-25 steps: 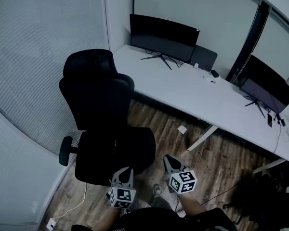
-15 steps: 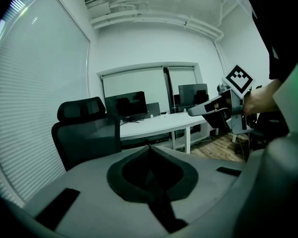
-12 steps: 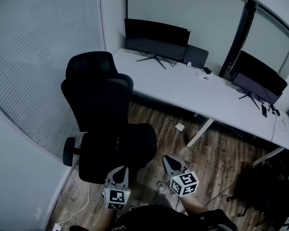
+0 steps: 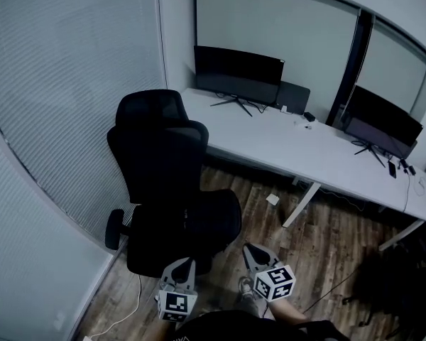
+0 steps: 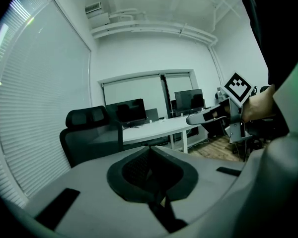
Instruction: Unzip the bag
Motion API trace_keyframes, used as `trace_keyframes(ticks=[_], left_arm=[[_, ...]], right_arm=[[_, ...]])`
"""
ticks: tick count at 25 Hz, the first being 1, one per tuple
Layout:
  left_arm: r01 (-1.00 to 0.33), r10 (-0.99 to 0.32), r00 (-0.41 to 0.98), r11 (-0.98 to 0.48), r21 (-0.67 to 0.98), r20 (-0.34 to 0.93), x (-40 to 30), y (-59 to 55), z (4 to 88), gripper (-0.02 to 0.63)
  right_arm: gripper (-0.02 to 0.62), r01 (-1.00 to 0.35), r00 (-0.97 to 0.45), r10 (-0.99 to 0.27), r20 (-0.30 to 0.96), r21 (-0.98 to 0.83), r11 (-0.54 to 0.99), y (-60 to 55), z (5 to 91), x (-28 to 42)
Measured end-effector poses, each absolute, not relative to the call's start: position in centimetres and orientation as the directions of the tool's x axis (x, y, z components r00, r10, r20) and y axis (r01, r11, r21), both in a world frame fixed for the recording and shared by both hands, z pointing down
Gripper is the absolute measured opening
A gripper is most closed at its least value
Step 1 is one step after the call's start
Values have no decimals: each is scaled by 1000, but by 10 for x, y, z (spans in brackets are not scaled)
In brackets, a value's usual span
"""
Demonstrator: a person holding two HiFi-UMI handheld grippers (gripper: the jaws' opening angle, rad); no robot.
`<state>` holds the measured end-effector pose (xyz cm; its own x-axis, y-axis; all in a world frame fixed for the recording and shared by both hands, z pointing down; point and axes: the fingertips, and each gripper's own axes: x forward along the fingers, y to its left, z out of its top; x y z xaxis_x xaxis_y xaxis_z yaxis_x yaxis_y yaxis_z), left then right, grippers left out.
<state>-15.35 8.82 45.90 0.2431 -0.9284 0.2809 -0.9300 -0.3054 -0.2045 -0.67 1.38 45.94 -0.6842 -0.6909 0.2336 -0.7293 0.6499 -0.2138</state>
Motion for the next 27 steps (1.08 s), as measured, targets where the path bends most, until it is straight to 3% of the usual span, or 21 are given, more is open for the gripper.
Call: trace_keyframes(ticks=[16,27], left_arm=[[-946,-956,214,-254,-200,202,-175,144,452,18],[-946,-950,219,-262,-189,221,-174,153,458,18]], right_arm=[[51,-705,-709,-660,250,-202,680,75,458,-31],[50,-695,-717,-643,269,-204,689,87,467,-38]])
